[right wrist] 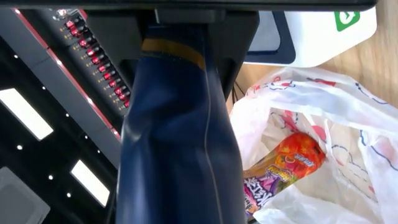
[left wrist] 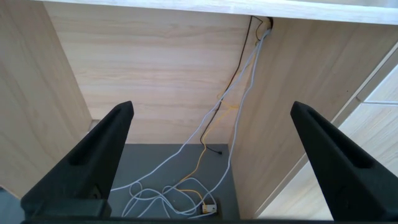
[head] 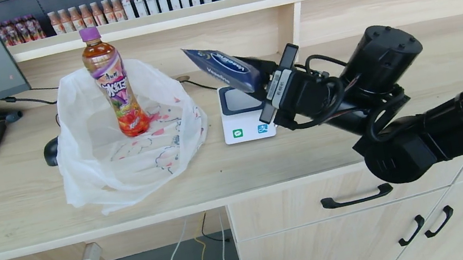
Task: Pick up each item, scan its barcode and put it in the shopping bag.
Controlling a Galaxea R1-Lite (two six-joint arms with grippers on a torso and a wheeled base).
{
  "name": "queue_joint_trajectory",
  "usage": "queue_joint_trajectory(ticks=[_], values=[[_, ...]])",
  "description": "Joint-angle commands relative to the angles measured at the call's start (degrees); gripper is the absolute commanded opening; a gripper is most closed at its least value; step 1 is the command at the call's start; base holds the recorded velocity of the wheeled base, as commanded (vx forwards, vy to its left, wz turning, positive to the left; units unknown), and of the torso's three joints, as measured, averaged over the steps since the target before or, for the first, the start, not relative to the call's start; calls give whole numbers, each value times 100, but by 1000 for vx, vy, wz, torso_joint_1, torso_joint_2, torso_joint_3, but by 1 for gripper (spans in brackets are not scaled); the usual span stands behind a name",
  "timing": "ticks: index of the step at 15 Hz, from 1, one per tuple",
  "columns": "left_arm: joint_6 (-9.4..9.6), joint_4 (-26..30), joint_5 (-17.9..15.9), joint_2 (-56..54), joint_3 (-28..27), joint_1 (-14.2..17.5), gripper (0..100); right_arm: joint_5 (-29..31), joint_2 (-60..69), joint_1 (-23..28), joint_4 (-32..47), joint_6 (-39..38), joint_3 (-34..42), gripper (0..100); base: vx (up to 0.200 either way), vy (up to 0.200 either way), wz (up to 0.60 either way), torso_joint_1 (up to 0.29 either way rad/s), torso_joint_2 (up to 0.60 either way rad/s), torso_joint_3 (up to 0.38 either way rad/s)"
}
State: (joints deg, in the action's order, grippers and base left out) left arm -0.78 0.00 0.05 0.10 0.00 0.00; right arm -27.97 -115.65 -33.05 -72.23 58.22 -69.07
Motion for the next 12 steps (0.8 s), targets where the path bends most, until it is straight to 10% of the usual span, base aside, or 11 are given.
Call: queue_joint_trajectory(ticks=[1, 12], values=[[-1, 0, 4, -1, 0, 0, 100, -42, -168, 53, 7, 58, 17, 0, 0, 0, 0, 0, 0, 0], [-1, 0, 4, -1, 0, 0, 100, -16, -291, 141, 33, 277, 34, 0, 0, 0, 0, 0, 0, 0]])
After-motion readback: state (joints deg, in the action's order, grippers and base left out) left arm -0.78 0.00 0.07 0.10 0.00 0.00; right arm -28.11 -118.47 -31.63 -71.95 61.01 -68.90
